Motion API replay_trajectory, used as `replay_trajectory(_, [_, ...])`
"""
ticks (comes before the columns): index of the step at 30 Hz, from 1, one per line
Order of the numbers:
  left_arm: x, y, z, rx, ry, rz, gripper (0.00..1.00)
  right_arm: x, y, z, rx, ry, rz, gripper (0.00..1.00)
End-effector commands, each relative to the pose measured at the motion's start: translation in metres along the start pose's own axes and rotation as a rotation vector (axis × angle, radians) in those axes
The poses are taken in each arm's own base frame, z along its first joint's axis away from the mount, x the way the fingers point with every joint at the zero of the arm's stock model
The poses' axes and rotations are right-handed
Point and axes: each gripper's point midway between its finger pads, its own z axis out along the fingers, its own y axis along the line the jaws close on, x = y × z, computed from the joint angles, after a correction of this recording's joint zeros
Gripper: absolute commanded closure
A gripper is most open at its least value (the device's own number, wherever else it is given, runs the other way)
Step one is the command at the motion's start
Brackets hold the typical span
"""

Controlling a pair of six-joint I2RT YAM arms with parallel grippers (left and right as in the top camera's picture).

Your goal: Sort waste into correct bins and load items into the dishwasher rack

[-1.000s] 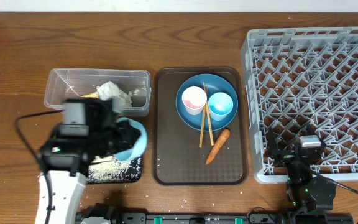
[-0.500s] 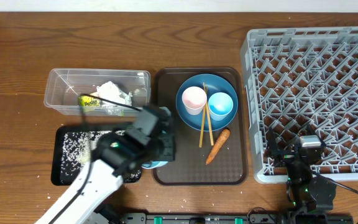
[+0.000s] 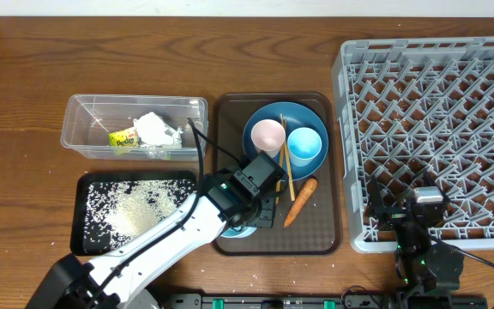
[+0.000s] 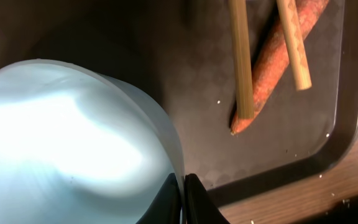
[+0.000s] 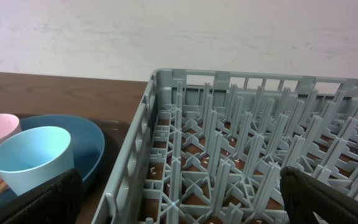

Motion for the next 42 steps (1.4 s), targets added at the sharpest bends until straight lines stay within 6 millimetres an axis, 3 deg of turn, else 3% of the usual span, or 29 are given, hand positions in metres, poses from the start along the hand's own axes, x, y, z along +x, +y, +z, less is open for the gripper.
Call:
replay_trajectory(1, [-0.009,-0.004,-0.002,0.002,-0.029,-0.021,0.94,0.001,-0.002,0.0,0.009,0.003,-0.004,0.01])
replay_trajectory(20, [-0.011,-0.005,-0.002,0.005,-0.036,-0.038,0.91,0.001,-0.002,0.0,0.009,0.003,-0.004,0.01])
replay_trajectory(29, [-0.013,-0.002,-0.002,-0.011,-0.05,-0.037,0.75,0.001,-0.002,0.0,0.009,0.002,-0.004,0.01])
replay_trajectory(34, [-0.027,0.005,-0.004,-0.056,-0.12,-0.017,0.66,0.001,-0.002,0.0,0.009,0.002,-0.004,0.01])
replay_trajectory(39, [-0.034,0.003,-0.005,-0.056,-0.151,0.028,0.65,0.001,-0.002,0.0,0.009,0.002,-0.004,0.01])
replay_trajectory(42, [-0.049,0.017,-0.01,-0.146,-0.233,0.03,0.65,0.001,-0.002,0.0,0.009,0.002,-0.004,0.01])
